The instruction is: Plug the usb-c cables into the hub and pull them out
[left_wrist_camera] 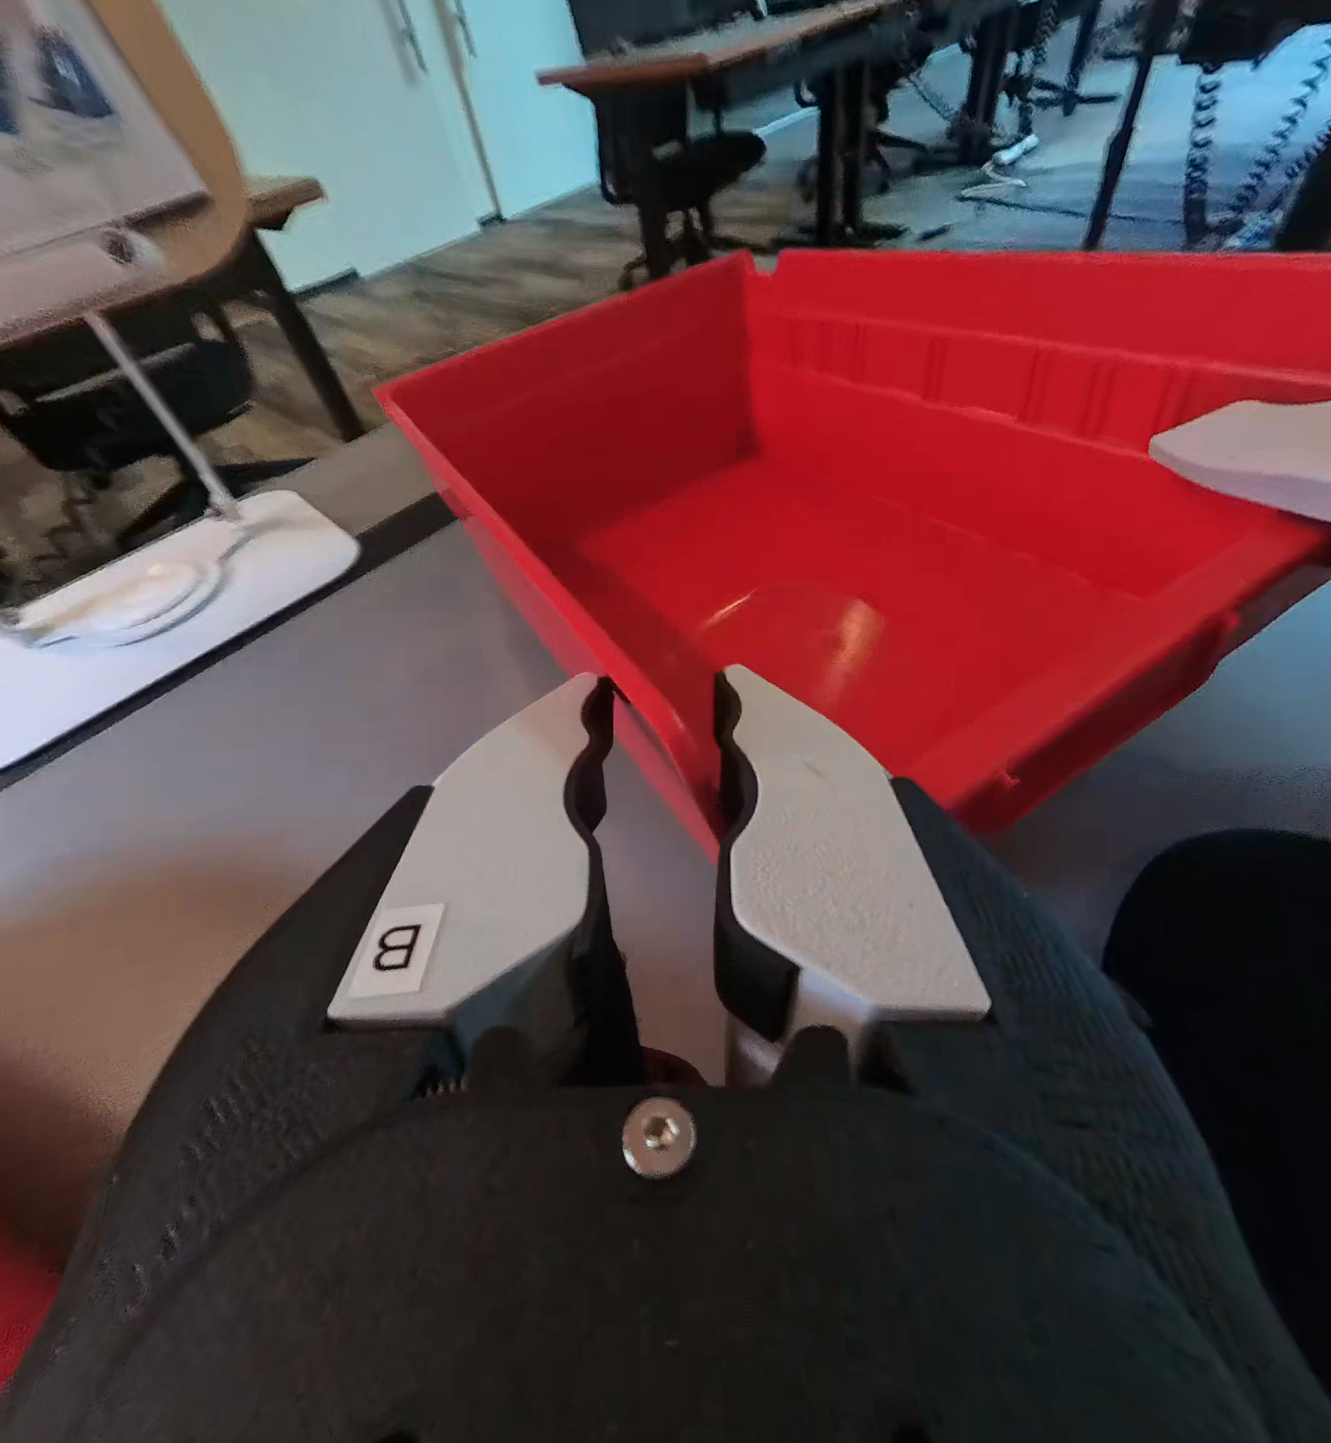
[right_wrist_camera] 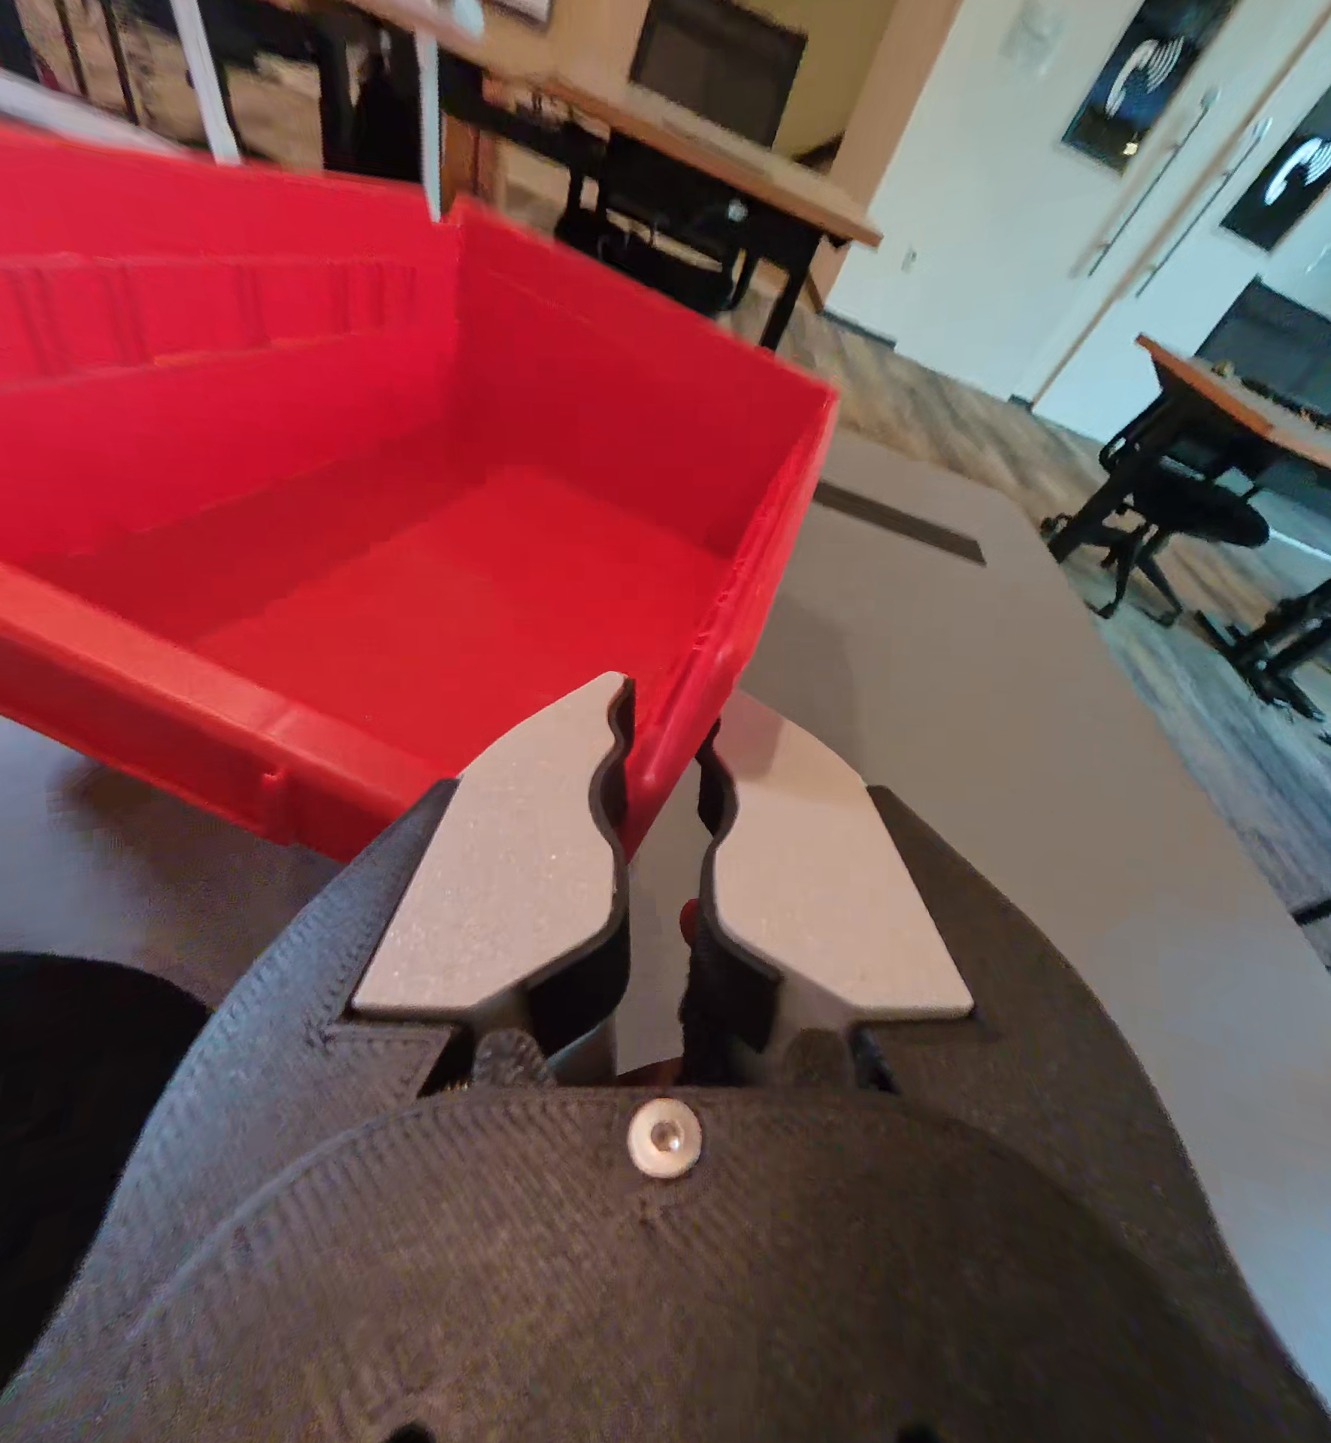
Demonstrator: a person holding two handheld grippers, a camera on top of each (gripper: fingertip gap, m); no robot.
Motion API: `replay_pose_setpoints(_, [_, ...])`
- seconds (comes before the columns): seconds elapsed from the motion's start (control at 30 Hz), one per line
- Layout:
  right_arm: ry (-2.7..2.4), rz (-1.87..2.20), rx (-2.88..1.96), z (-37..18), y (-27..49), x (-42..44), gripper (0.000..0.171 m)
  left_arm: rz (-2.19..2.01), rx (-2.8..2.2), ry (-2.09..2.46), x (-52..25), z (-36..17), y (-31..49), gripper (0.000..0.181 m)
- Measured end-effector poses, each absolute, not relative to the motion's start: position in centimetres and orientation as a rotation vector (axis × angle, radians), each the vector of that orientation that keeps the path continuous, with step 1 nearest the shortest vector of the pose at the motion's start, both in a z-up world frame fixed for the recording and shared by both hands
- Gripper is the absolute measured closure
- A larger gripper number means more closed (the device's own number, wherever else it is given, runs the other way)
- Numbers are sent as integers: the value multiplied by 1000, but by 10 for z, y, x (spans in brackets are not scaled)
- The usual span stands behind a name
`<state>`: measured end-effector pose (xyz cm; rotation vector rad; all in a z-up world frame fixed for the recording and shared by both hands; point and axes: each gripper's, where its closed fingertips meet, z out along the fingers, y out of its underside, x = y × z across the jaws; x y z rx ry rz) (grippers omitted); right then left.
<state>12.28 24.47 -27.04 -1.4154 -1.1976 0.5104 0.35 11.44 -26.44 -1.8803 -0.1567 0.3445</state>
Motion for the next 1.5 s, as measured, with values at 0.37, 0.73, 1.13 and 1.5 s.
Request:
replay_pose_setpoints(0.37, [-1263, 479, -1415, -288, 270, 150, 140, 41, -1860, -63, 39, -263, 120, 120])
replay_pose_setpoints(0.73, [-1374, 1257, -1378, -205, 188, 158, 80, 396, -1945, -209, -16, -240, -60, 104])
replay_pose_setpoints(1.13, [-2277, 268, -1095, -314, 155, 92, 94, 553, -2535, -49, -73, -330, -131, 126])
replay_pose_setpoints(1.5, [-2452, -157, -1006, -345, 188, 116, 139, 560, -2625, -15, -82, -340, -176, 145])
